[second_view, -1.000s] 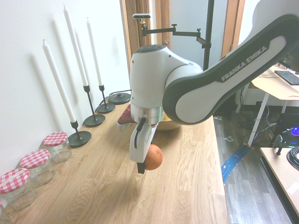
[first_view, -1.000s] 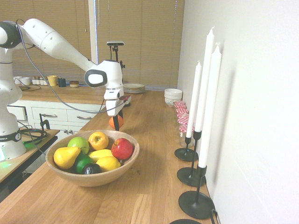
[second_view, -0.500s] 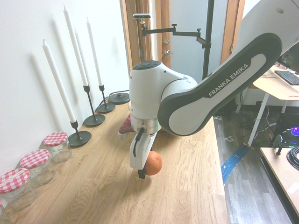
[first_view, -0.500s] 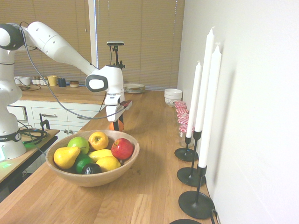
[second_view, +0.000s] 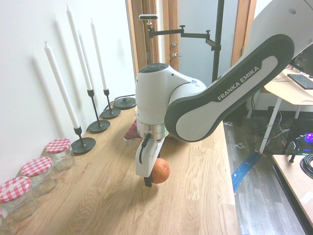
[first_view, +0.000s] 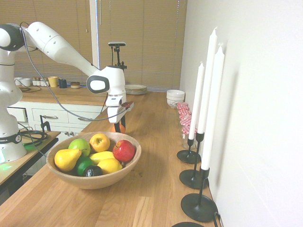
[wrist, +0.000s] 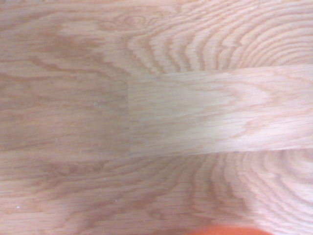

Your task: Take orange out of the basket

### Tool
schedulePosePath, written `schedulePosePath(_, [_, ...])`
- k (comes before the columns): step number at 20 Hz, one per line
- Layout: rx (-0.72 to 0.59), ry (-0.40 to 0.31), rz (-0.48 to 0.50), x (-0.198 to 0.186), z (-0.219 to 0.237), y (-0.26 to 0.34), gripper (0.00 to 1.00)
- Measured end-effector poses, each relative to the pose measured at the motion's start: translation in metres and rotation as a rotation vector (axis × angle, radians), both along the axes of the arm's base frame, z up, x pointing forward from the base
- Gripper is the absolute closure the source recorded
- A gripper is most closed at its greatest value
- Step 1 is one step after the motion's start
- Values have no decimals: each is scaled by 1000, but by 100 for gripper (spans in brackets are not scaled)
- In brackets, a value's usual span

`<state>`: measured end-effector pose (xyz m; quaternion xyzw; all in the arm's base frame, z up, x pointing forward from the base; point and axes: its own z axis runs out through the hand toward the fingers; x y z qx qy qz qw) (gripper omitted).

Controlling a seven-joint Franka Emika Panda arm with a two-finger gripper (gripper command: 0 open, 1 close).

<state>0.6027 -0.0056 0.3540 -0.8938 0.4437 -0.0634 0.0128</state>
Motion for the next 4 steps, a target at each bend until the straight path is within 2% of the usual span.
schedulePosePath(4, [0,-3,-3,1,2,-1,0])
